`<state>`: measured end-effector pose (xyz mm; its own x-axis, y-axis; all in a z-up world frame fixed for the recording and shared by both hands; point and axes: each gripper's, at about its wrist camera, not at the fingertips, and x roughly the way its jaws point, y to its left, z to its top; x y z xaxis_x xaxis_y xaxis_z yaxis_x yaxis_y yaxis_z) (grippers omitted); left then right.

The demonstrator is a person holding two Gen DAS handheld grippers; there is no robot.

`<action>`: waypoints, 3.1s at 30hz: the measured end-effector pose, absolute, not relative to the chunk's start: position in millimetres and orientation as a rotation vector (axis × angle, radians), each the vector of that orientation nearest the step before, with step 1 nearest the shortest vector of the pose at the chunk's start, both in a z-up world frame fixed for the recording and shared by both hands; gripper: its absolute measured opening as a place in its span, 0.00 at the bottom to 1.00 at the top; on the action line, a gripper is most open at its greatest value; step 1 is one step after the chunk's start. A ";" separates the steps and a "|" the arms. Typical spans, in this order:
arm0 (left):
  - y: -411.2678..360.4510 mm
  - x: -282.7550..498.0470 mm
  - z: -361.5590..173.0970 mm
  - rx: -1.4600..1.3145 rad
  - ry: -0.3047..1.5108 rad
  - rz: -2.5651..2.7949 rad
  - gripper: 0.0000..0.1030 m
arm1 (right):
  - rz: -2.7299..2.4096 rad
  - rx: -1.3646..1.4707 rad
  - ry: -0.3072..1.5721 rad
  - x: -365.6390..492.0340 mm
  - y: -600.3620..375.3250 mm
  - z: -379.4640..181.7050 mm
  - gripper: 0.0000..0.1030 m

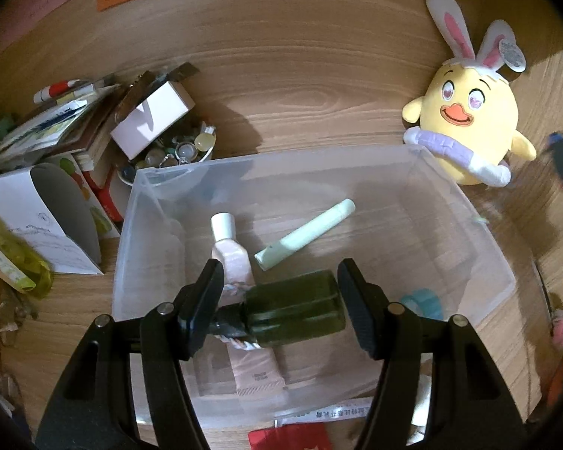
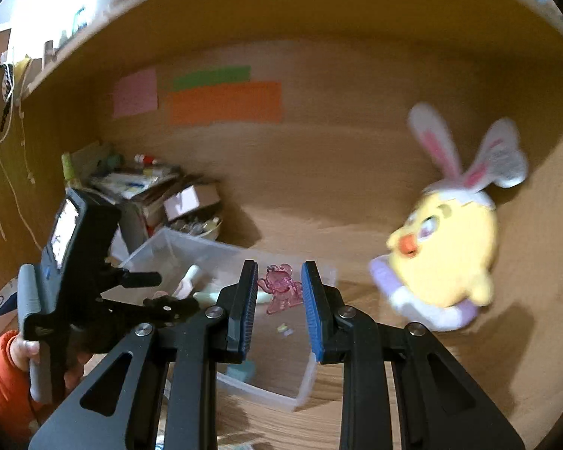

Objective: Organize objects
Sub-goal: 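Place green bottle in box with left tool while right tool grasps pink charm, then grasp red packet with left tool while right tool grasps square badge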

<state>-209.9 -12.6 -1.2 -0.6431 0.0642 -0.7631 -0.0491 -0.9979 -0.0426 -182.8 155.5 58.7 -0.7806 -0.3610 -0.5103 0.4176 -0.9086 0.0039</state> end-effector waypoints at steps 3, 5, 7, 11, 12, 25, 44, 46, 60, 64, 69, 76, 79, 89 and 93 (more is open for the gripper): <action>-15.5 -207.0 1.6 -1.285 -0.051 2.787 0.61 | -2.583 0.794 0.160 -198.6 142.0 43.7 0.21; -18.1 -202.8 5.5 -1.264 -0.073 2.786 0.63 | -2.551 0.843 0.159 -207.0 135.6 32.5 0.21; -19.7 -198.6 8.8 -1.244 -0.084 2.791 0.67 | -2.522 0.891 0.165 -216.1 129.7 22.2 0.21; -22.4 -186.9 17.9 -1.195 -0.100 2.803 0.69 | -2.480 0.971 0.200 -226.0 119.3 3.6 0.21; -22.6 -183.4 20.4 -1.181 -0.102 2.808 0.72 | -2.471 0.988 0.204 -227.9 117.6 -0.2 0.21; -27.1 -132.9 29.8 -1.132 -0.046 2.863 0.89 | -2.387 1.118 0.226 -230.1 112.4 -18.9 0.32; -15.4 -53.5 16.7 -1.133 -0.013 2.967 0.95 | -2.535 0.914 0.272 -144.2 161.1 8.4 0.60; -9.6 -46.7 12.9 -1.140 -0.016 2.947 0.95 | -2.532 0.938 0.274 -137.8 166.0 -0.1 0.60; 9.7 -12.3 -28.4 -1.262 -0.014 2.913 0.95 | -2.457 1.114 0.257 -118.9 196.6 -56.9 0.60; 8.4 -13.0 -38.1 -1.291 -0.047 2.890 0.95 | -2.433 1.117 0.274 -113.5 195.5 -59.5 0.59; 12.1 -16.2 -46.6 -1.301 -0.020 2.910 0.95 | -2.397 1.146 0.300 -115.8 186.9 -65.3 0.58; 10.4 -15.0 -44.6 -1.222 0.015 2.962 0.83 | -2.366 1.166 0.319 -121.2 177.4 -69.5 0.30; 9.7 -16.7 -45.2 -1.236 0.020 2.948 0.68 | -2.370 1.162 0.330 -120.5 174.9 -69.5 0.22; 1.6 -9.8 -32.3 -1.173 -0.067 2.948 0.55 | -2.429 1.132 0.233 -119.0 191.1 -62.0 0.22; -2.1 -4.1 -18.0 -1.118 -0.090 2.960 0.55 | -2.455 1.111 0.183 -116.8 199.8 -55.6 0.22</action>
<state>-4.1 -2.1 -18.0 -0.7502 -0.0028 -0.6613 0.0427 -0.9981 -0.0443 -116.8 199.8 -55.6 -0.5821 -0.3344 -0.7412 0.4408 -0.8957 0.0580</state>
